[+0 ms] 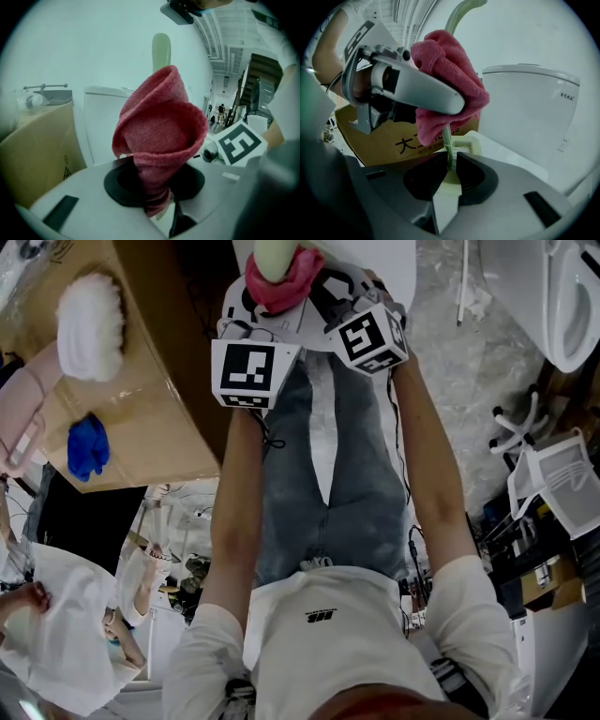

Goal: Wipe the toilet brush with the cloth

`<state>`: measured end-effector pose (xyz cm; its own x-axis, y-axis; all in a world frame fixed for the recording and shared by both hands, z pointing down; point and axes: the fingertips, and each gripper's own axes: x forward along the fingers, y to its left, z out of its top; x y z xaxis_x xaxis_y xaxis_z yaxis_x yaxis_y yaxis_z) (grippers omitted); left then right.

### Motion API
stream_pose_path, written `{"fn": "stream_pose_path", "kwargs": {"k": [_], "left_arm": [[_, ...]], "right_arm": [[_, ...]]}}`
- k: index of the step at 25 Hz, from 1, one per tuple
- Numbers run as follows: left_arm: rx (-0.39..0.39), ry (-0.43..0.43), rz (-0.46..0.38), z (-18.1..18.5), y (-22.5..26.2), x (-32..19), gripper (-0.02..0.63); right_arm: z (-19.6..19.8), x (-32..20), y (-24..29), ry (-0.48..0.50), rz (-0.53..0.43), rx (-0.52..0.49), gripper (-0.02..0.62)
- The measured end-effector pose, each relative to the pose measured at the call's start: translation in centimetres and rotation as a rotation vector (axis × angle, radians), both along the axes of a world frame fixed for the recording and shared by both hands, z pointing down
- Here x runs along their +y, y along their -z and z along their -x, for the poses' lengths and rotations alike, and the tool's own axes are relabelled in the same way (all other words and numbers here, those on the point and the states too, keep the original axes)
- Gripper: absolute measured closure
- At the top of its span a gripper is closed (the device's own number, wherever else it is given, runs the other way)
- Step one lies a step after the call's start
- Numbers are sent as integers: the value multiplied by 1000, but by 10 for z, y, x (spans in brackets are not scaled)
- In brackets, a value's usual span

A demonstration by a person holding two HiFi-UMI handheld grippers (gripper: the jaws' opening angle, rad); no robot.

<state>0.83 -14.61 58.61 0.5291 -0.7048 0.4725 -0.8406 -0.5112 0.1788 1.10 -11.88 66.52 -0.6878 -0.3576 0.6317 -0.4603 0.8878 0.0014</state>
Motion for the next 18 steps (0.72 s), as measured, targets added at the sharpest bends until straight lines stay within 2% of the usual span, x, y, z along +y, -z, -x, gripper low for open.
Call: {"fn": "stream_pose_path", "kwargs": {"k": [5,13,18], "left_arm": [[9,-31,-44,0,34,-4,489],[61,-34,-94,1,89,-16,488],[102,-39,-116,2,117,-26,462]], "right_arm": [[-1,1,0,5,7,3,540],[-1,0,0,8,8,7,540],[0,0,-1,7,9,10,540]]}}
